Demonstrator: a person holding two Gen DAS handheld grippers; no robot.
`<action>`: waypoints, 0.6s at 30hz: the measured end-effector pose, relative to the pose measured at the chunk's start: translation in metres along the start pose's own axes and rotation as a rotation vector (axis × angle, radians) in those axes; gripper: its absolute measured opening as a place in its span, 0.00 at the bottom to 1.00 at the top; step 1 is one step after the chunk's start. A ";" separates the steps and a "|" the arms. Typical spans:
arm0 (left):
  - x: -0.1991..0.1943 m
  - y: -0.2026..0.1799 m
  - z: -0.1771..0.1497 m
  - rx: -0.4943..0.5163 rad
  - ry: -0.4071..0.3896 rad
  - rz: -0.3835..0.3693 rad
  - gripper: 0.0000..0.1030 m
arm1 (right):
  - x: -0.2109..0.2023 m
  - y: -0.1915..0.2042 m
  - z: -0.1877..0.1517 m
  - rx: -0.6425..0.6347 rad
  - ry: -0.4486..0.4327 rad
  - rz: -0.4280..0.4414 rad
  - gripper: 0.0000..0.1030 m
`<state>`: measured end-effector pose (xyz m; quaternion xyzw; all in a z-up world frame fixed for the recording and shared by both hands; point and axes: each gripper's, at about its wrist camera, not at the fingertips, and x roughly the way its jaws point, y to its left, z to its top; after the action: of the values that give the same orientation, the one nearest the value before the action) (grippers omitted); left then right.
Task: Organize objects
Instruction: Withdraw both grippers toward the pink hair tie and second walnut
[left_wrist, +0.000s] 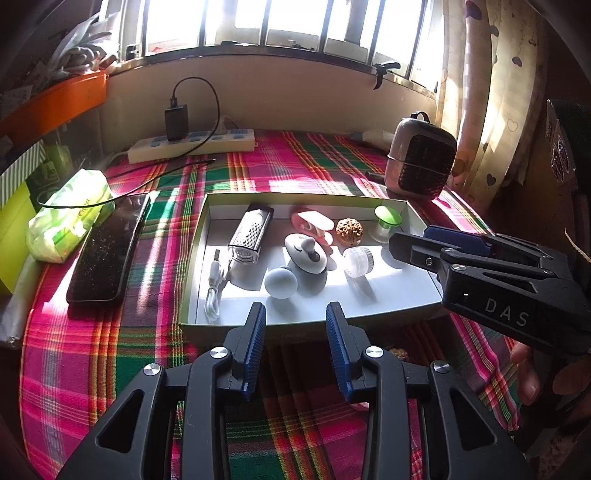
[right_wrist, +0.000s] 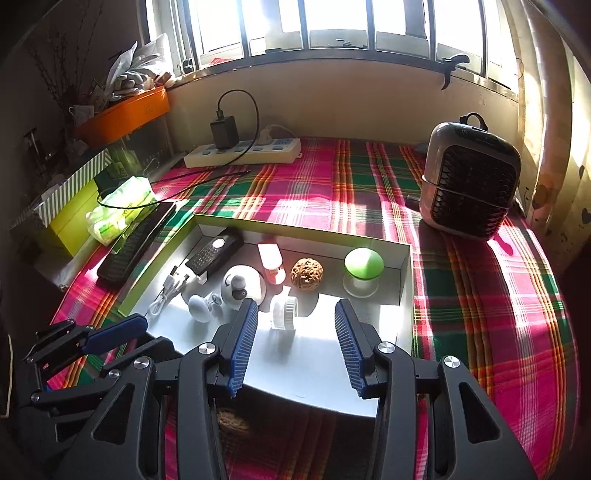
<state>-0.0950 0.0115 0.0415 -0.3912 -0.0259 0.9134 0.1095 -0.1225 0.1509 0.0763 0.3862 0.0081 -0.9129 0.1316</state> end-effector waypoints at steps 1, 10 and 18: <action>-0.001 0.000 -0.001 0.000 -0.001 0.001 0.31 | -0.003 0.000 -0.002 0.002 -0.005 0.001 0.43; -0.014 0.000 -0.018 -0.016 -0.013 -0.002 0.31 | -0.025 -0.002 -0.025 0.007 -0.045 -0.028 0.43; -0.010 -0.003 -0.037 -0.029 0.033 -0.067 0.32 | -0.031 -0.009 -0.049 0.004 -0.042 -0.061 0.43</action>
<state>-0.0613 0.0104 0.0233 -0.4066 -0.0505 0.9022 0.1349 -0.0698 0.1726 0.0635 0.3667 0.0151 -0.9245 0.1029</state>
